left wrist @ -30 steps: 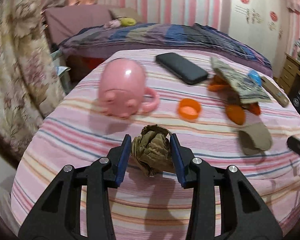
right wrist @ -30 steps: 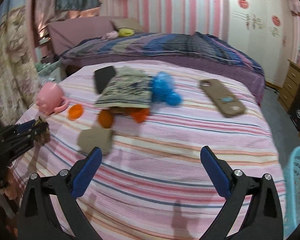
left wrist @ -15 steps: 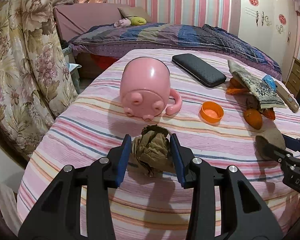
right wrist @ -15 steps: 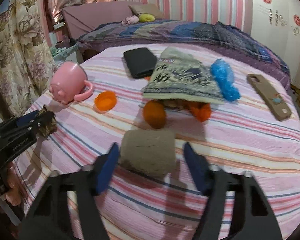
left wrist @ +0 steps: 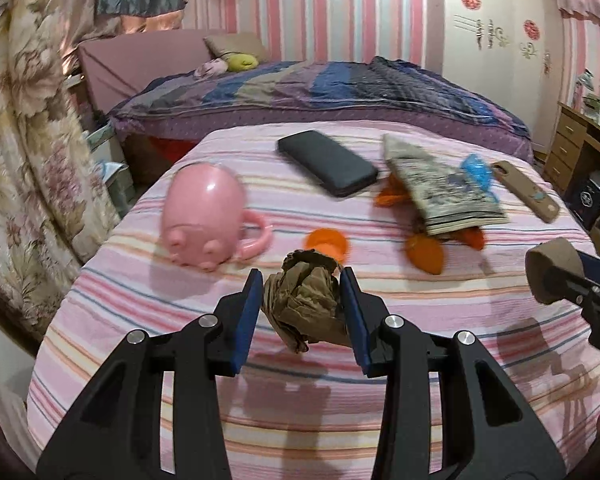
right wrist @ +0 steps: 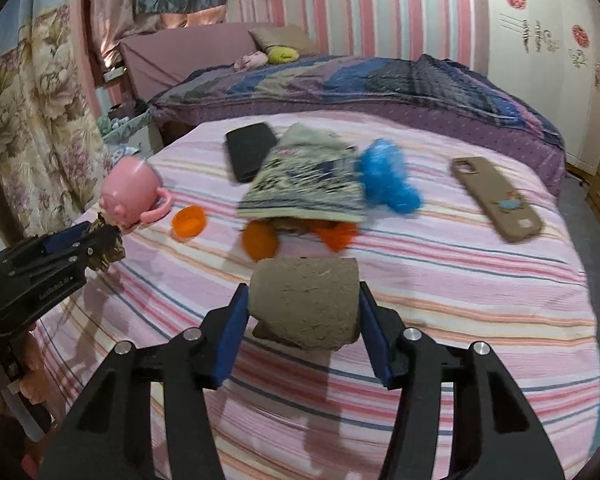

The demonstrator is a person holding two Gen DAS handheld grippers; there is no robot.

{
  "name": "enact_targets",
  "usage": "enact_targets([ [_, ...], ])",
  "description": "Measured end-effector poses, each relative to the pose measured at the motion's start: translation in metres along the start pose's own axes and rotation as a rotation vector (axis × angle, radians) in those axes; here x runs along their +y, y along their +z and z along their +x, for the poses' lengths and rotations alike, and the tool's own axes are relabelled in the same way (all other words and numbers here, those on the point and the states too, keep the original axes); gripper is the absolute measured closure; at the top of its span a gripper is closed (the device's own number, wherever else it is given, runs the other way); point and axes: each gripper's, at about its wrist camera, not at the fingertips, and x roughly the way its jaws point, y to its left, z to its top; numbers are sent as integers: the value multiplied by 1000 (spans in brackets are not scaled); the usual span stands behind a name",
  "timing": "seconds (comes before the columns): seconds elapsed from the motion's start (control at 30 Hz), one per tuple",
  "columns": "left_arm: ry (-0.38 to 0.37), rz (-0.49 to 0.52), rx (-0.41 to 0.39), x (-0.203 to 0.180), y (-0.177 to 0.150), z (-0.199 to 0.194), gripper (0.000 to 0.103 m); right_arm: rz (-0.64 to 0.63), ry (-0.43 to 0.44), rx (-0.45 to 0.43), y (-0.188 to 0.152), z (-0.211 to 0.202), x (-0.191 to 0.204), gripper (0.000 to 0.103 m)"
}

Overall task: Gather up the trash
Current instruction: 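Grasp the flat brown cardboard piece with the right tool, then carry the crumpled paper and cardboard piece in both tools over the basket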

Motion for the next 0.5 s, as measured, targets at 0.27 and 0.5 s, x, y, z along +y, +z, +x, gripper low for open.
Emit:
enact_targets([
  [0.27,-61,33,-25,-55,8,-10,64,63,-55,-26,-1,-28,-51,50],
  [0.5,-110,52,-35,-98,10,-15,64,92,-111,-55,-5,-62,-102,50],
])
